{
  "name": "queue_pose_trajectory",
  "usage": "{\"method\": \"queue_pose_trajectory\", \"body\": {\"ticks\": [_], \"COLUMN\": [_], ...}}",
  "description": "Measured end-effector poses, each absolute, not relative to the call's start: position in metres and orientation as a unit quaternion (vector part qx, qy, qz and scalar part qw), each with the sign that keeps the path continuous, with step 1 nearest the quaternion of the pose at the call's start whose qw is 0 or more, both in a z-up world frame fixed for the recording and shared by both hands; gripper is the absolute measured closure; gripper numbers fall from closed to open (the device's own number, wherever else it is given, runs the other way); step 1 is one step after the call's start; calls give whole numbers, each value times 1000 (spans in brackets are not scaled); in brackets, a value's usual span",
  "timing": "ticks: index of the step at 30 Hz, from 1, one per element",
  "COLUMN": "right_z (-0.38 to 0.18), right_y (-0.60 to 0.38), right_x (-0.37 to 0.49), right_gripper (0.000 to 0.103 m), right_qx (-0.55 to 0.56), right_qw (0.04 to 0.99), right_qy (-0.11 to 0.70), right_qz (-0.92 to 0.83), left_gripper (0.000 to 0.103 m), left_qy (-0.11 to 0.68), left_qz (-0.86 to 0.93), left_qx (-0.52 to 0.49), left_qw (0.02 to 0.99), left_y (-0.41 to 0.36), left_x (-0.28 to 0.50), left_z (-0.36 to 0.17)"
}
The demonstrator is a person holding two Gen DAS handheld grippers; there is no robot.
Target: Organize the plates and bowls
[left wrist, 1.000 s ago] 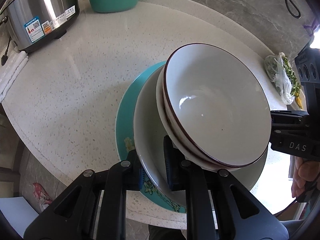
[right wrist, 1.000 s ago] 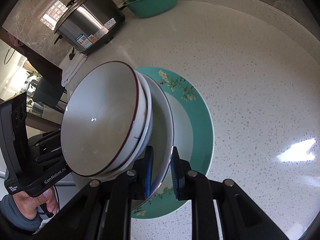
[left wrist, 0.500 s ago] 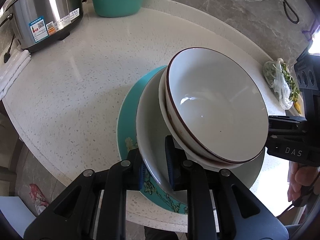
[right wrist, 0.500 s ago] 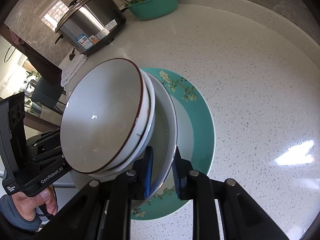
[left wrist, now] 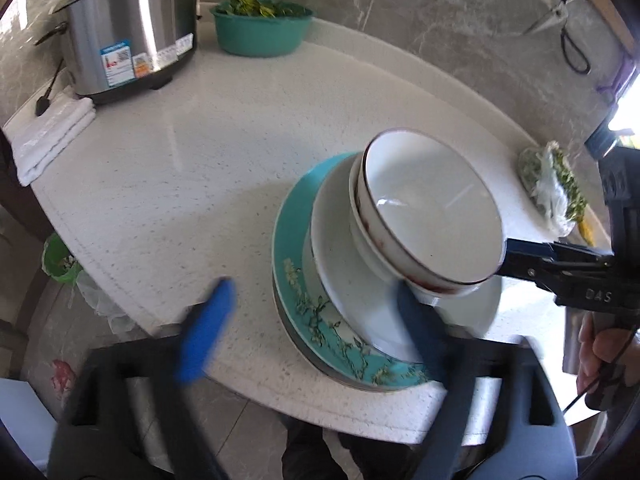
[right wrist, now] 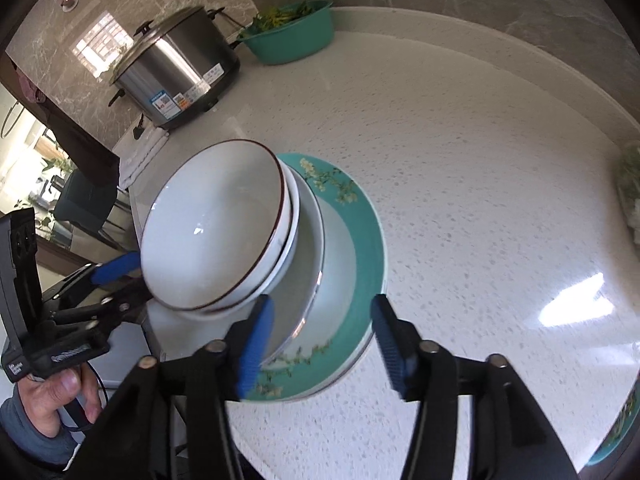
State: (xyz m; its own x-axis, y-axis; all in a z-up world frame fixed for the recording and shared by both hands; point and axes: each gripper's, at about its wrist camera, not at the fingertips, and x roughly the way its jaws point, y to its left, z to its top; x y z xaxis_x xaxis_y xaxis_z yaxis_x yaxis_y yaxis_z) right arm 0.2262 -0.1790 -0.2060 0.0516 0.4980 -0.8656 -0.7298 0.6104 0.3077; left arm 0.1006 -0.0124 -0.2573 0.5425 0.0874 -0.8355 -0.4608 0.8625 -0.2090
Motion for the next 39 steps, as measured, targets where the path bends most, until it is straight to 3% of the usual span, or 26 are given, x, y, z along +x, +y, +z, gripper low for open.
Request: {"method": "queue_pose_trajectory", "body": {"ticks": [1, 5, 10, 27, 39], "right_z": [-202, -180, -148, -94, -78], "right_y": [-182, -192, -204, -289, -301], "right_x": [225, 212, 194, 160, 142], "right_gripper": [21, 15, 1, 1, 1], "right_qx": [-102, -96, -105, -84, -72], "right_qw": [720, 733, 756, 792, 816], "right_qy": [537, 519, 481, 438, 417], "right_qz": [427, 428, 431, 418, 392], "left_gripper": [0, 0, 0, 0, 0], "left_qy": [446, 431, 415, 402, 368], "left_qz": [164, 179, 188, 269, 255], "left_qx": [-207, -199, -191, -159, -142], "left_qw": [855, 862, 869, 861, 883], "left_y": [-13, -26, -61, -201, -196], "left_x": [97, 88, 79, 48, 46], "left_z": [-252, -230, -202, -138, -96]}}
